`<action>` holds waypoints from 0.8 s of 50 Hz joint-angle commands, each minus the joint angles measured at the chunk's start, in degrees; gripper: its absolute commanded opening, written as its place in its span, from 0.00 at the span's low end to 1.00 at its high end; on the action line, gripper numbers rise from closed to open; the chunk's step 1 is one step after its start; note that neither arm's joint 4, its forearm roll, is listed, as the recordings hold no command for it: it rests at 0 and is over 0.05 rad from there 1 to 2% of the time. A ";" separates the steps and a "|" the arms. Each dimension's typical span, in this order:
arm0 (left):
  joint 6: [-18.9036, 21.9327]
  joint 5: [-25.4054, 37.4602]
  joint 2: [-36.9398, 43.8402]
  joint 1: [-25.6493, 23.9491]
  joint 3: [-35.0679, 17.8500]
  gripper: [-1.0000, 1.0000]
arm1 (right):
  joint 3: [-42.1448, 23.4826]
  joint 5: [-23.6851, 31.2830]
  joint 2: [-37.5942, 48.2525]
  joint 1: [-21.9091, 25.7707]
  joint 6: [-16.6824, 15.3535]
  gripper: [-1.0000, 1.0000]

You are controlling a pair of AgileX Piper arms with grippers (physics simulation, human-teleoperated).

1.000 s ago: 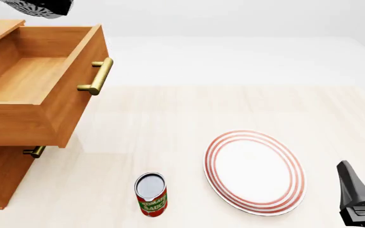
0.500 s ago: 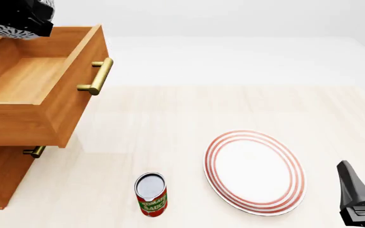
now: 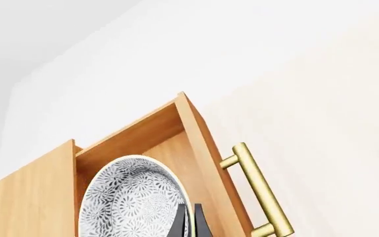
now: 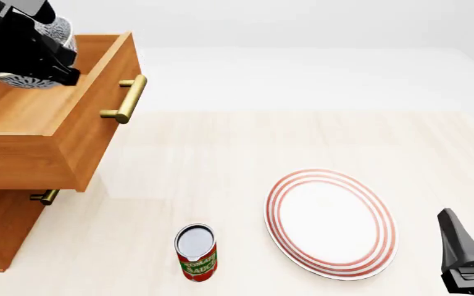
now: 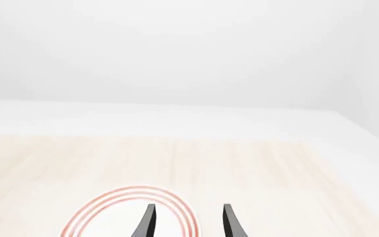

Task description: Put the bowl in the top drawer of the cabinet.

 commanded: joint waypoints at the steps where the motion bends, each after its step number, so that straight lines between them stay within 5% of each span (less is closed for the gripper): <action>1: 0.13 -2.27 0.15 1.06 3.02 0.00 | 0.00 -0.05 0.00 -0.08 -0.06 1.00; 40: 1.01 -3.66 0.64 5.74 3.27 0.00 | 0.00 -0.24 0.00 -0.19 -0.51 1.00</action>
